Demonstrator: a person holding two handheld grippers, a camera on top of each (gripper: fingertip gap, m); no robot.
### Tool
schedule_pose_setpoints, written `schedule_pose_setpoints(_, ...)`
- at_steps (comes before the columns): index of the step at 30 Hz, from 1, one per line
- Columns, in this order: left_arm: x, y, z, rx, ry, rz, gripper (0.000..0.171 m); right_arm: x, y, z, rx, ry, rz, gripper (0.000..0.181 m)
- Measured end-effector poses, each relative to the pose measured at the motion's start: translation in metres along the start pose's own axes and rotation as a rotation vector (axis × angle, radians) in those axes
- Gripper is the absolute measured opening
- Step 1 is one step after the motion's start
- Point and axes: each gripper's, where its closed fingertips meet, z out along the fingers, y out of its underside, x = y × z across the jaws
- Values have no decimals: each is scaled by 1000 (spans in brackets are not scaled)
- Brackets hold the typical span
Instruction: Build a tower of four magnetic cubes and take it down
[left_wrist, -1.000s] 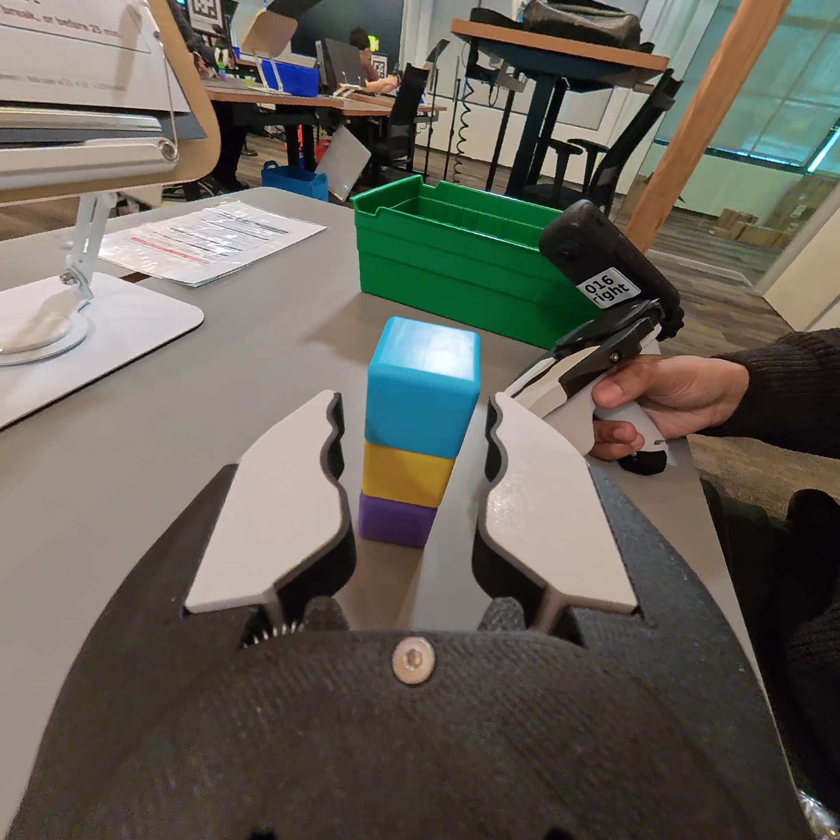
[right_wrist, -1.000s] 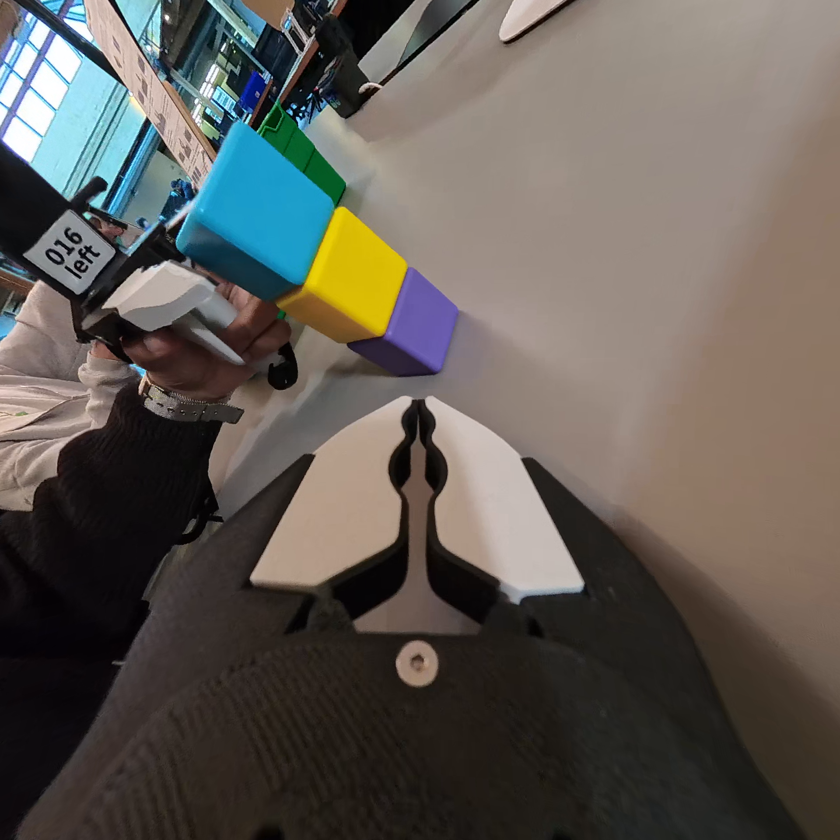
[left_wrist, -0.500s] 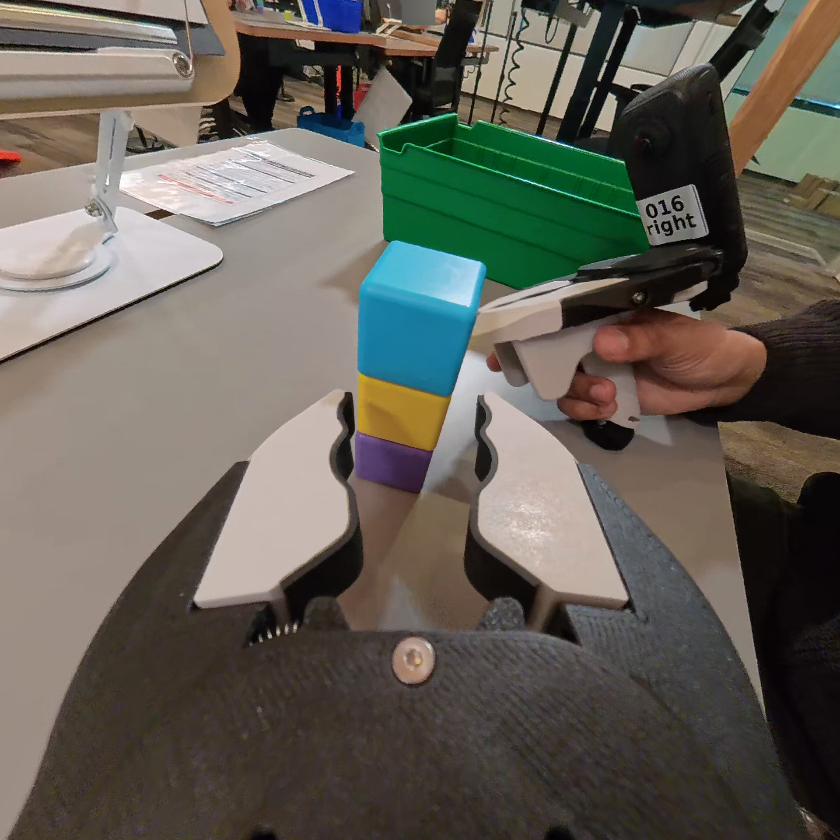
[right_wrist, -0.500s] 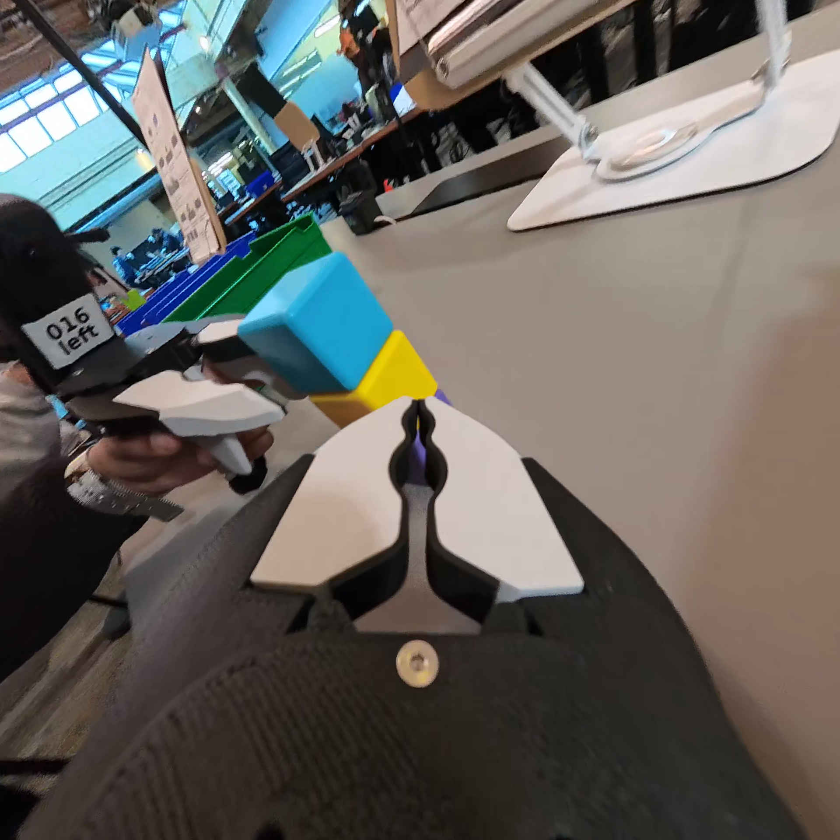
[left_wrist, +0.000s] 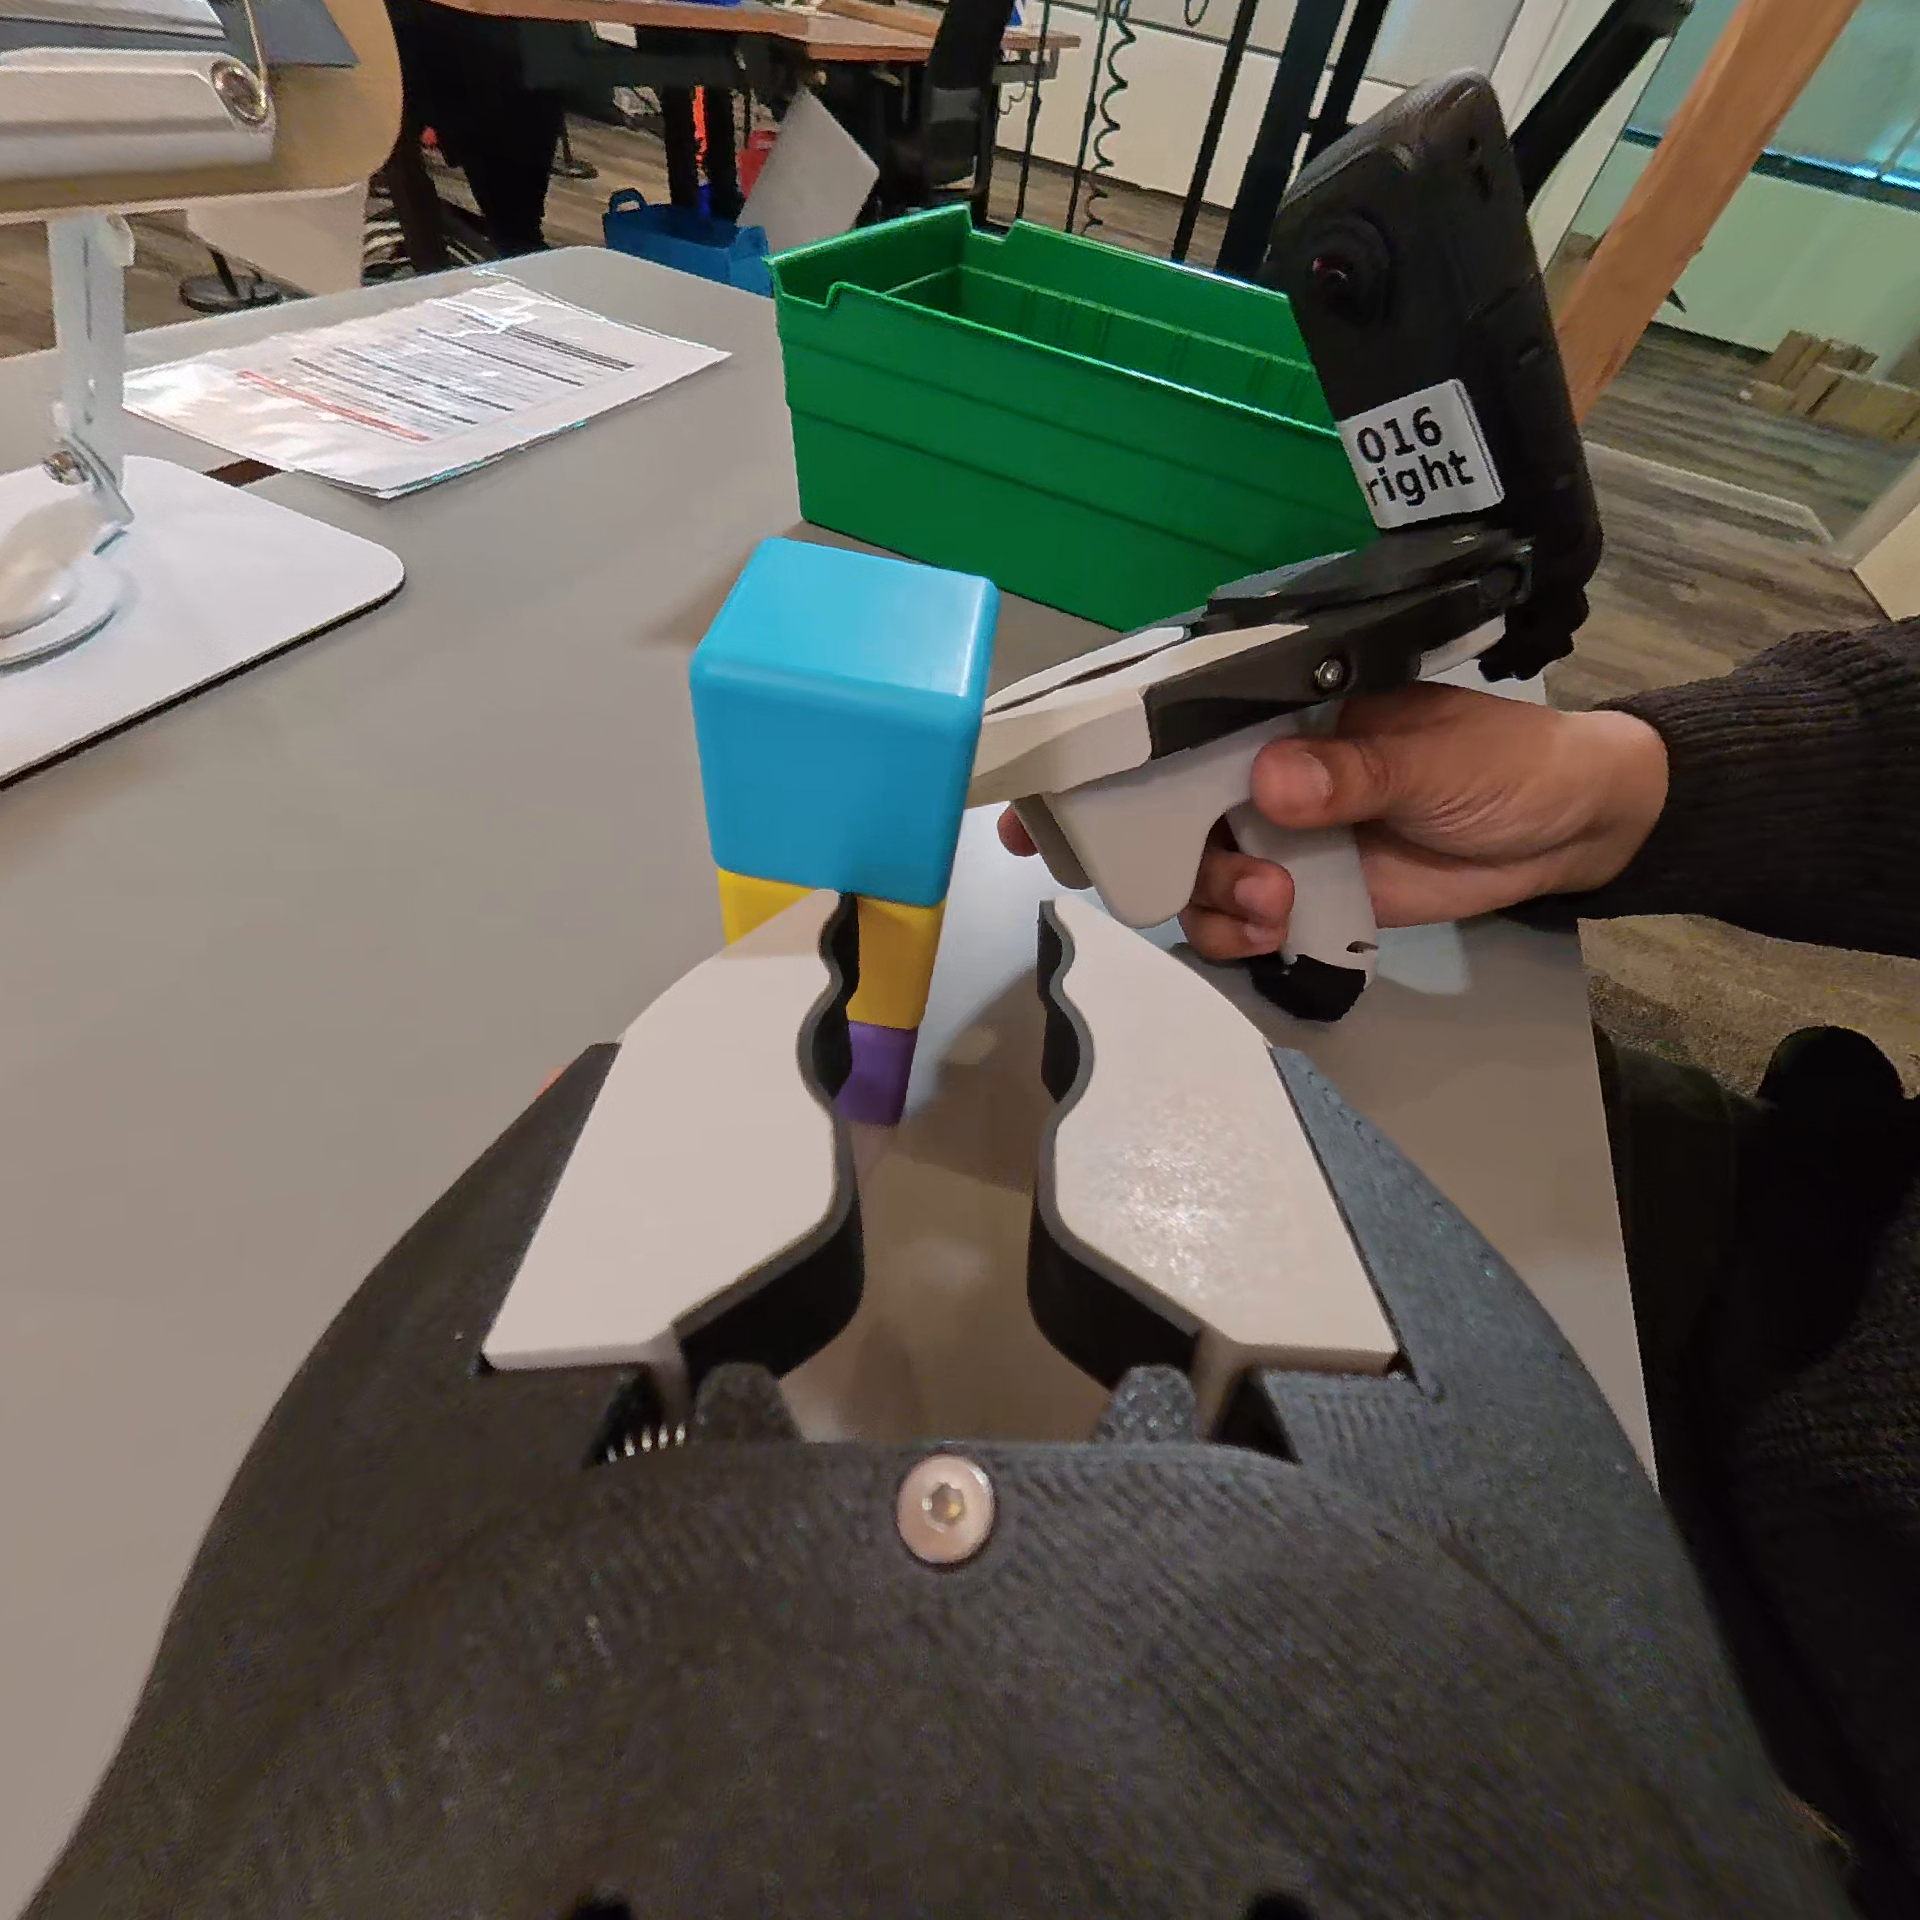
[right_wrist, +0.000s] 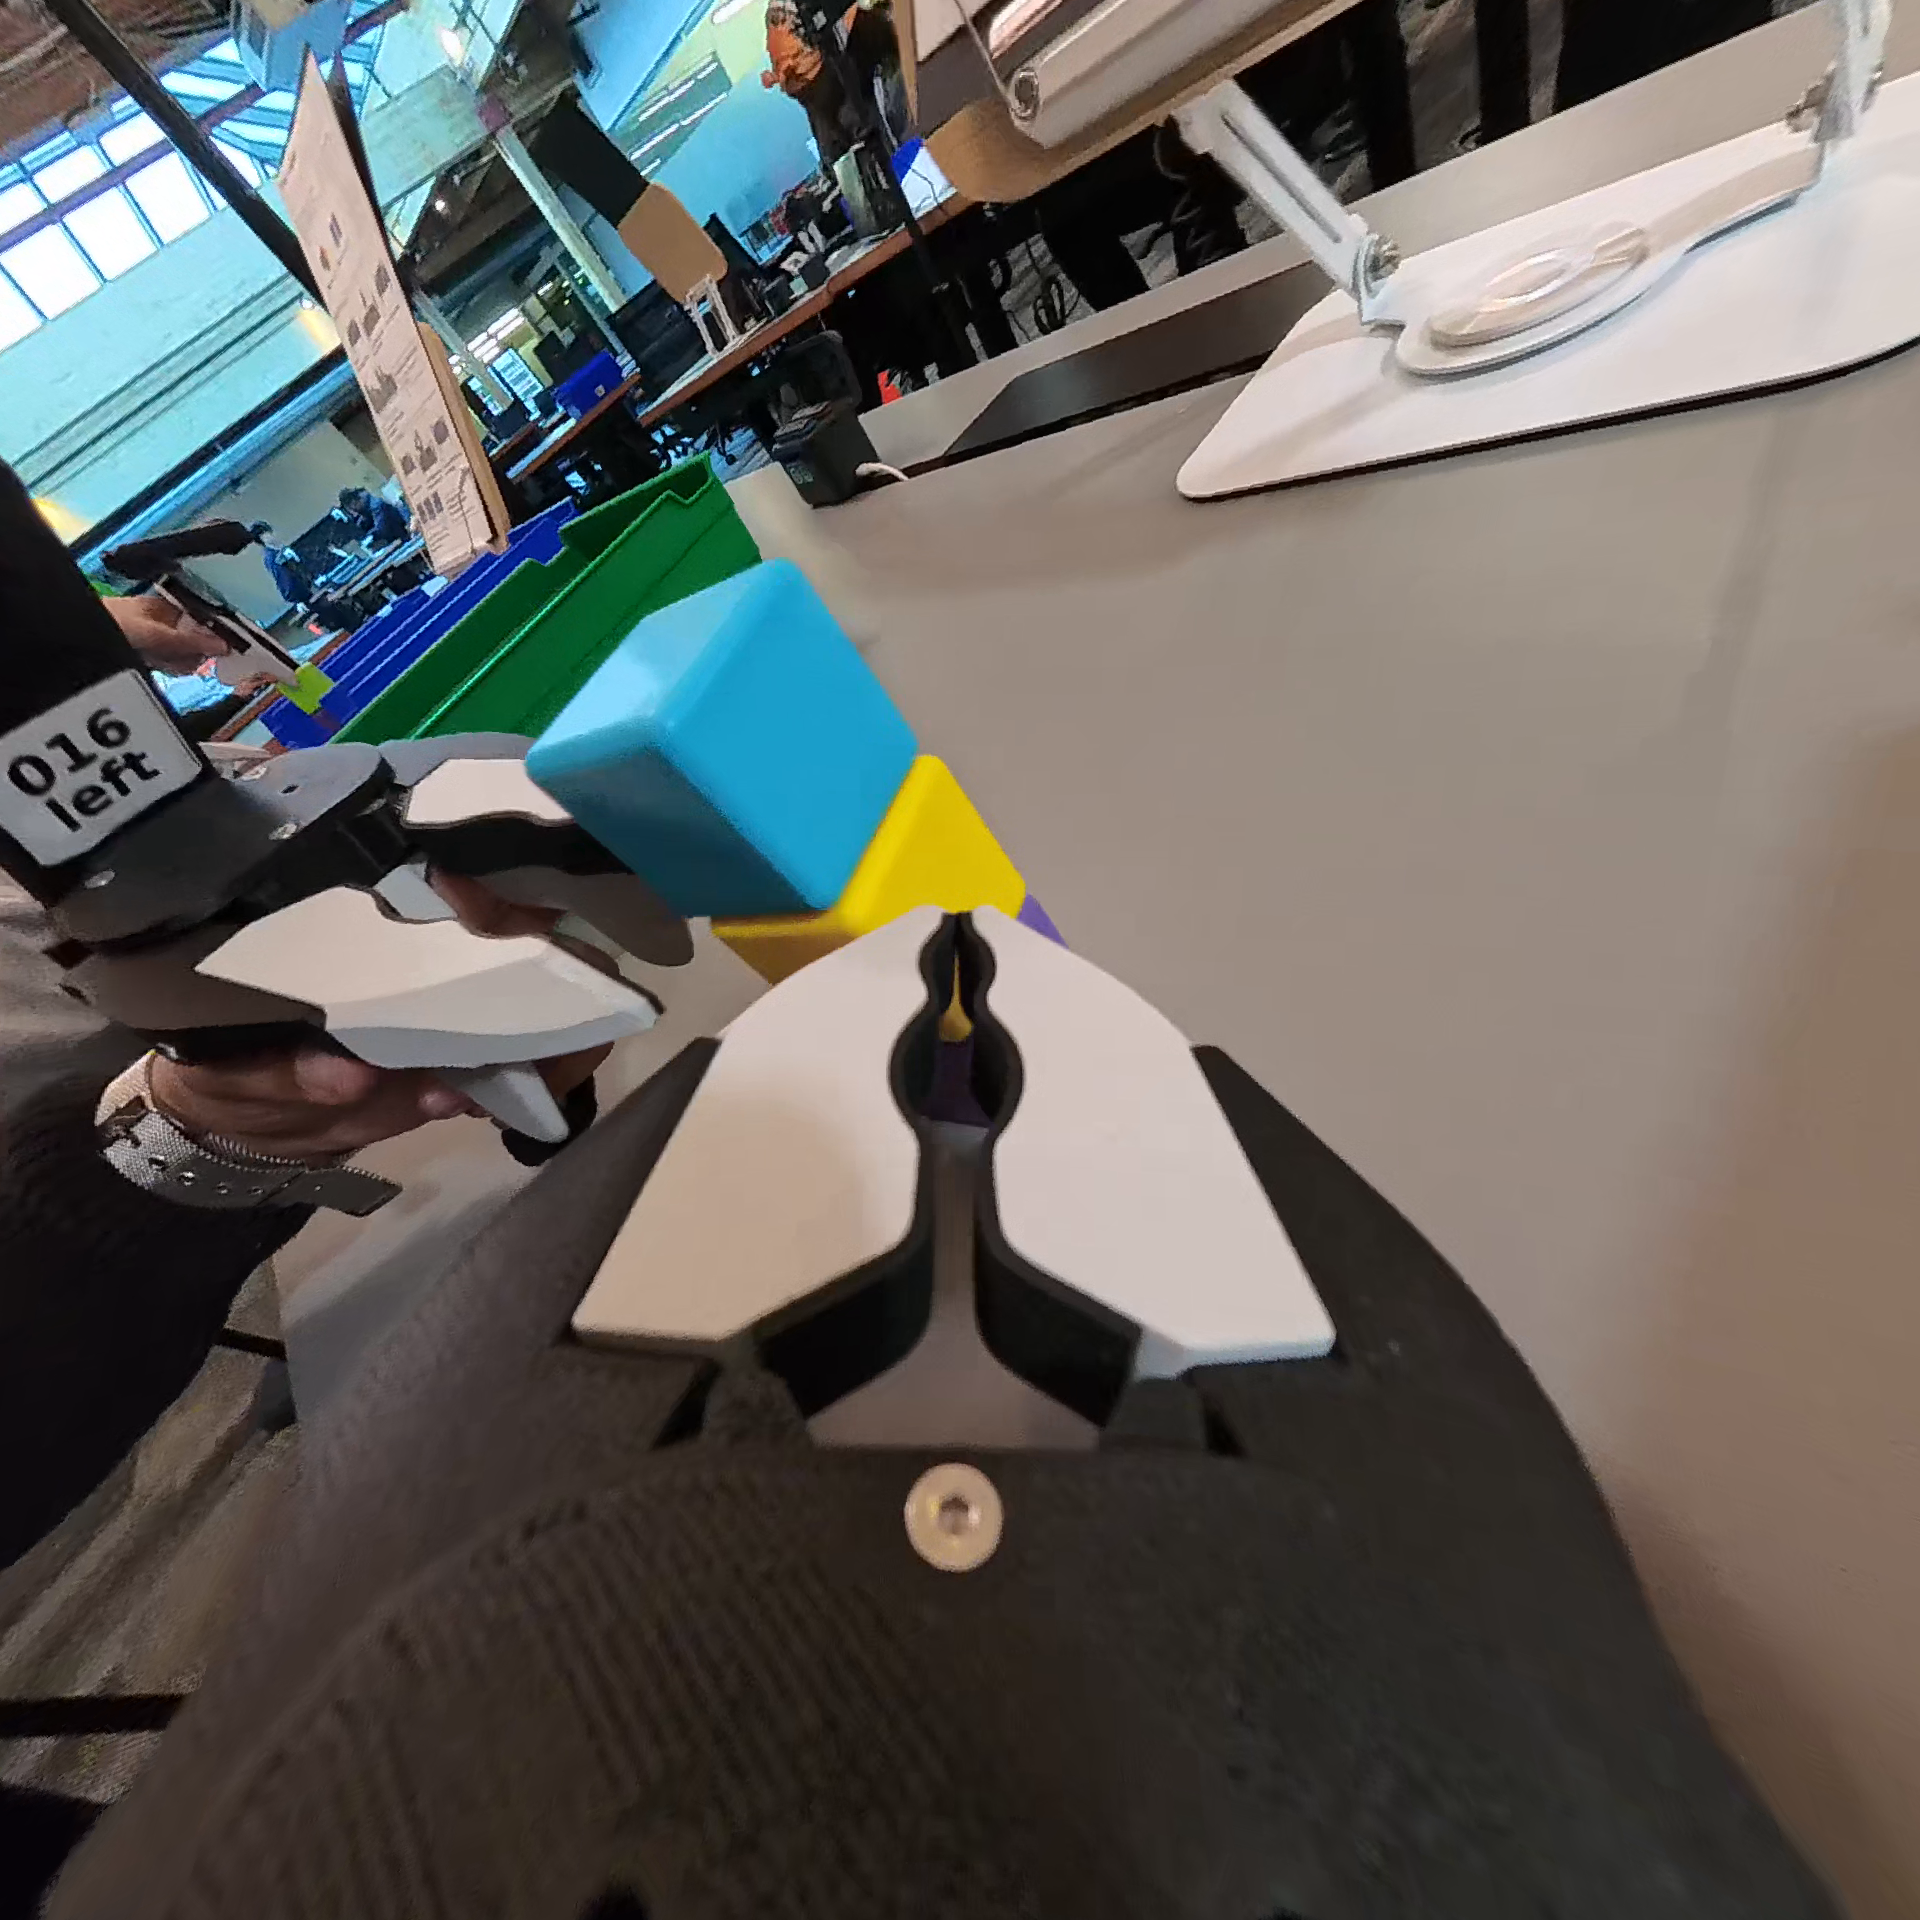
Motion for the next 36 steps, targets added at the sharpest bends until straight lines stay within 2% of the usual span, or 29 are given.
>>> schedule_pose_setpoints(18,-1,1,0,2,-10,3,32,-3,1,-1,-14,24,-78,0)
schedule_pose_setpoints(36,0,0,2,26,-16,-8,32,0,1,0,-18,34,-66,0)
